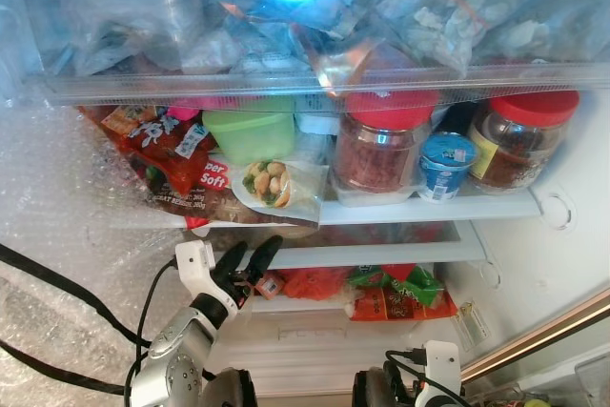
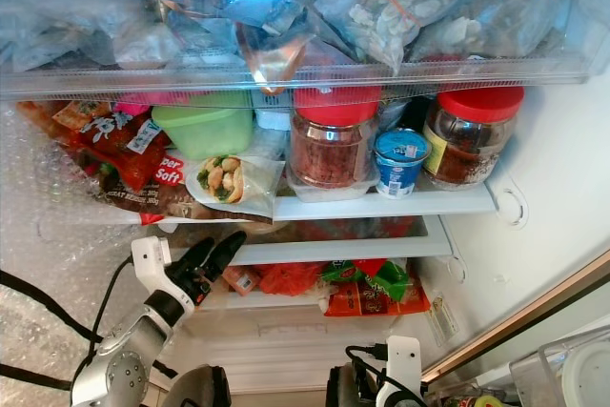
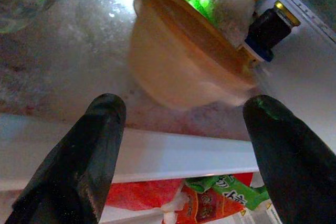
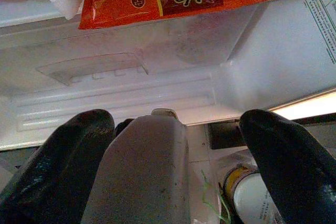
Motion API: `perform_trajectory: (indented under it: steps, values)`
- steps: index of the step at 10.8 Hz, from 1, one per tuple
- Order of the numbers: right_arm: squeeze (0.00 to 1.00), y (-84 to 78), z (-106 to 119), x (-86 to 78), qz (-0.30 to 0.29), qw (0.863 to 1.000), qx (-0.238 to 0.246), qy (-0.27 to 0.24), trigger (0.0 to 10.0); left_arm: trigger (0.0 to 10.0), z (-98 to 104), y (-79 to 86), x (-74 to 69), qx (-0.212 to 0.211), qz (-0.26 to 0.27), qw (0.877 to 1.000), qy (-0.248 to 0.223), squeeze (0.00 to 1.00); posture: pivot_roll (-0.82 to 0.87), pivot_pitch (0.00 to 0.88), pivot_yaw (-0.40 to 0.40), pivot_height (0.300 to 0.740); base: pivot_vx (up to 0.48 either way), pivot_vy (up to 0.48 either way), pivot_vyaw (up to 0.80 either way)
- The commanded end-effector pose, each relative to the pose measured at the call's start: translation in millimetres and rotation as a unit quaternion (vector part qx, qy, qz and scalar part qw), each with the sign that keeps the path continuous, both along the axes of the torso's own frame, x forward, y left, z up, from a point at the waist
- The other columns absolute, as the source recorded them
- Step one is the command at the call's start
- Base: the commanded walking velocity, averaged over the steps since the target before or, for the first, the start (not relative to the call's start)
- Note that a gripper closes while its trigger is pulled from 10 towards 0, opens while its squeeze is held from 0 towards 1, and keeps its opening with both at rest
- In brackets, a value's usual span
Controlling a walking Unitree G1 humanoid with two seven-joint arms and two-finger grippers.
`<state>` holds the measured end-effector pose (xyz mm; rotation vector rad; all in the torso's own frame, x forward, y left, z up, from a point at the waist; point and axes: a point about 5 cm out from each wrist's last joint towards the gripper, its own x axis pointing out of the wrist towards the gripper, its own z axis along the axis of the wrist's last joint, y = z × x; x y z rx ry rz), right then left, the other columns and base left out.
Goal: Restocking fridge
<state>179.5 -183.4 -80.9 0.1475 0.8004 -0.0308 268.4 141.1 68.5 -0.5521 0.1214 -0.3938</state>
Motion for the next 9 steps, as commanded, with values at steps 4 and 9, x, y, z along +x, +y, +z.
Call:
perform_trajectory:
  steps: [4, 9]
  values:
    - [0.0, -0.5, -6.0, -11.4, -0.001, 1.0, -0.001, 0.025, 10.0, 10.0, 13.1, -0.9, 1.8, 0.097, -0.027, 0.994, -0.04, 0.0, -0.14, 0.045, 0.004, 0.64, 0.0, 0.0, 0.0]
    - [0.0, 0.2, -5.9, -10.8, 0.003, 1.0, -0.003, 0.026, 10.0, 10.0, 10.6, 5.3, -1.4, 0.178, -0.006, 0.983, -0.047, 0.0, -0.13, 0.054, 0.002, 0.64, 0.0, 0.0, 0.0]
